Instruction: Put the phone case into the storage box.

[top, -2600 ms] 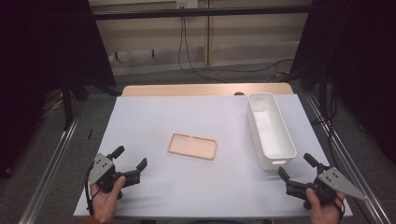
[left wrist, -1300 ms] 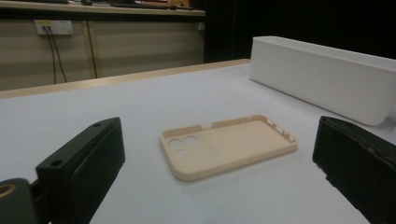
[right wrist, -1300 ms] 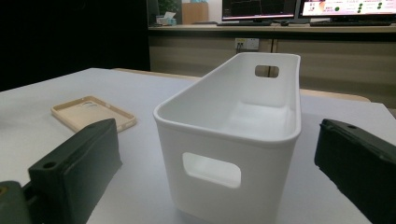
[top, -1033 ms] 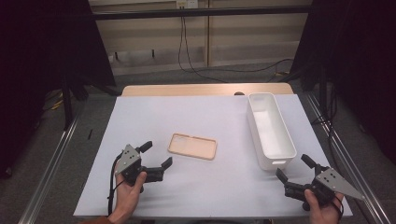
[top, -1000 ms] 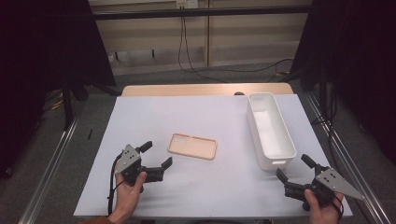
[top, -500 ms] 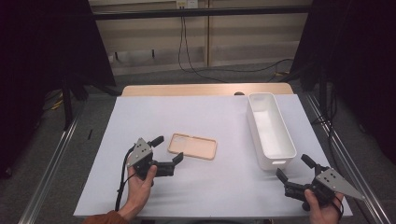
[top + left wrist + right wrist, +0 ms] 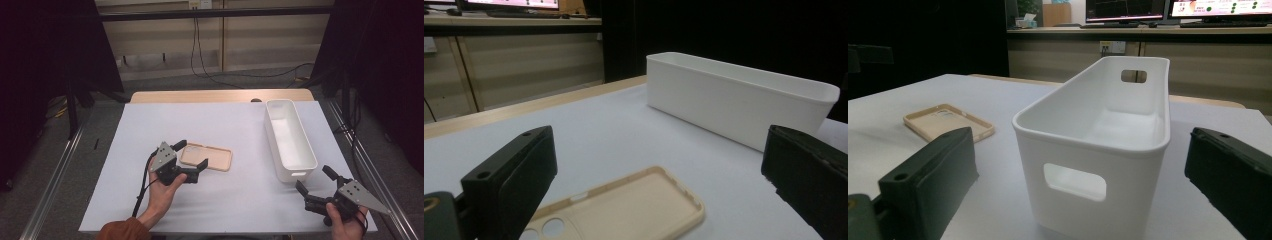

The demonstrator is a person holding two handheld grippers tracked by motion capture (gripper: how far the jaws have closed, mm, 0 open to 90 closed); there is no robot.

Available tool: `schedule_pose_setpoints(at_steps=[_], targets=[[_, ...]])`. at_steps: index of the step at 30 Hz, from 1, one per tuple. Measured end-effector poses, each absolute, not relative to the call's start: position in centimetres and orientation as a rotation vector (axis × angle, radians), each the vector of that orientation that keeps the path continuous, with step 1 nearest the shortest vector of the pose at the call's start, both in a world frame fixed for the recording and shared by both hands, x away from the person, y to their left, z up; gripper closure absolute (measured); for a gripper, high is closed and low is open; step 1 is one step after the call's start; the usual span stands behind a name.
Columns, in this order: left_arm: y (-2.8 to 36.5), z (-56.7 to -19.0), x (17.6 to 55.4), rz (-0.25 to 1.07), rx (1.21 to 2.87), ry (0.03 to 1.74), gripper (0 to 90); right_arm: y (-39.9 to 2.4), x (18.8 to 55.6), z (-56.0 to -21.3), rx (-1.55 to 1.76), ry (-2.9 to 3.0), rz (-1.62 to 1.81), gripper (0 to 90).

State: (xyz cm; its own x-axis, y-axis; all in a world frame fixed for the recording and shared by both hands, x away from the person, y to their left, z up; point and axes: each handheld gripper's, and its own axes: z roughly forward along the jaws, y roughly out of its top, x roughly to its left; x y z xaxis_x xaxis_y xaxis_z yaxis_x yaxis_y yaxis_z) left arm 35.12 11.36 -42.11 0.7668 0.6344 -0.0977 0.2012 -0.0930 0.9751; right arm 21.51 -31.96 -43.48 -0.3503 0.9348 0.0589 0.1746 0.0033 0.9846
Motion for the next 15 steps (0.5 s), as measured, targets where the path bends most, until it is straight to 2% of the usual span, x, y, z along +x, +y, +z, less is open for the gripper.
schedule_pose_setpoints(at_steps=[15], targets=[[9.6,-41.8,37.0,0.437,1.634,0.643,1.1,-32.0,21.5,-43.5,1.169,1.594,1.413,0.0]])
